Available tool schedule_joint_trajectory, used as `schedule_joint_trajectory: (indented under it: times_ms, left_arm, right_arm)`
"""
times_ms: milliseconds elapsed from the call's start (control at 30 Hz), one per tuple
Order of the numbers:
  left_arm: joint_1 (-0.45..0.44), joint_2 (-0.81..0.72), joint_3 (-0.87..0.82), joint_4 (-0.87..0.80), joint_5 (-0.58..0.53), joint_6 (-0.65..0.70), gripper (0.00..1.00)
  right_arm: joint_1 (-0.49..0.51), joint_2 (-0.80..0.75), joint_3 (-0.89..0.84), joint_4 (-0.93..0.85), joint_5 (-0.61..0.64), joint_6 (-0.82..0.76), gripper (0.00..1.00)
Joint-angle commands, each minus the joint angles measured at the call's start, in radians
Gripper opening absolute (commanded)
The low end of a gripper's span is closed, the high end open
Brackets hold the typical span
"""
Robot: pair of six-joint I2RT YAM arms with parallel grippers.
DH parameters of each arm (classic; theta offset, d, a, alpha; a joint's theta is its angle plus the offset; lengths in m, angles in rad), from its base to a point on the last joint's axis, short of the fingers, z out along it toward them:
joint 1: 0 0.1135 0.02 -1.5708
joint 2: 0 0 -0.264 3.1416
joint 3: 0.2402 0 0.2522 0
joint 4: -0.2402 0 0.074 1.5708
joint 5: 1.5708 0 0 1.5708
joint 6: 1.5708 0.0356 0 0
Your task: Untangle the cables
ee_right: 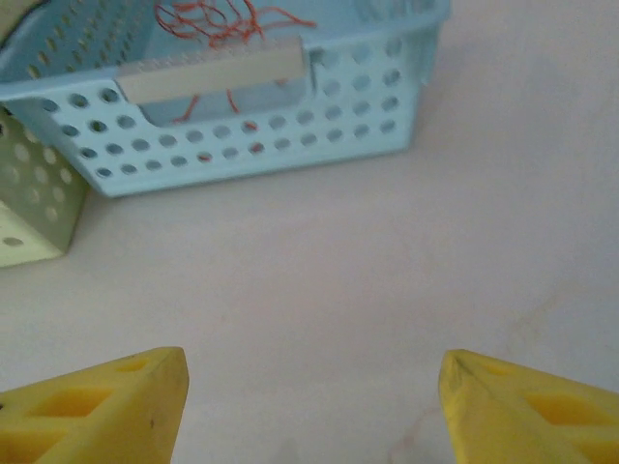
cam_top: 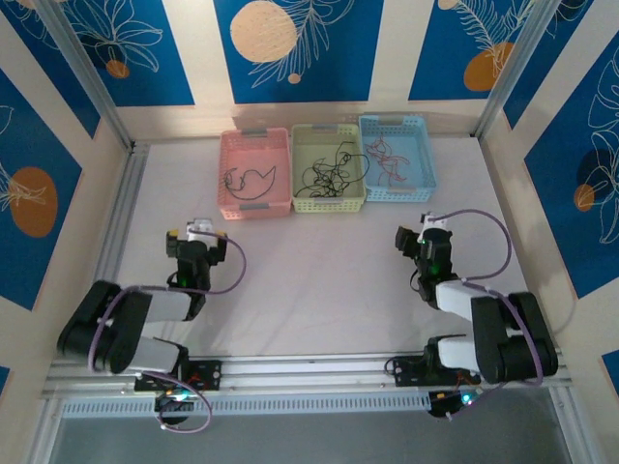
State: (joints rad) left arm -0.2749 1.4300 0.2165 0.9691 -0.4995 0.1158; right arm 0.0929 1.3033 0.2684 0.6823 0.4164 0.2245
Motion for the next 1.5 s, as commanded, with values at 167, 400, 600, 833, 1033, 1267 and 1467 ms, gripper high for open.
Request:
schedule_joint_trajectory:
  times_ms: [167, 400, 600, 833, 1033, 1267, 1467]
  left_arm:
    - [0.095, 0.162, 0.023, 0.28, 0.218, -0.002, 1.0]
    - [0.189, 0.136, 0.152, -0.017, 0.322, -0.088, 1.0]
    - [0.19, 0.131, 0.147, -0.012, 0.323, -0.089, 1.0]
    - [0.188, 0.131, 0.145, -0.011, 0.323, -0.087, 1.0]
    - [0.188, 0.132, 0.147, -0.014, 0.328, -0.085, 1.0]
    - [0.188, 0.132, 0.148, -0.015, 0.328, -0.084, 1.0]
    - [0.187, 0.132, 0.149, -0.015, 0.328, -0.083, 1.0]
  right_arm:
    - [-0.005, 0.164, -0.024, 0.417, -0.046, -0.126, 0.67]
    - [-0.074, 0.221, 0.126, 0.162, -0.171, -0.083, 0.65]
    - [-0.07, 0.218, 0.131, 0.154, -0.163, -0.085, 1.0]
    - [-0.061, 0.219, 0.126, 0.165, -0.153, -0.094, 0.99]
    - [-0.061, 0.22, 0.127, 0.165, -0.153, -0.094, 0.99]
    - [-0.076, 0.226, 0.148, 0.134, -0.268, -0.118, 0.99]
    - [-0.092, 0.223, 0.154, 0.113, -0.341, -0.129, 0.99]
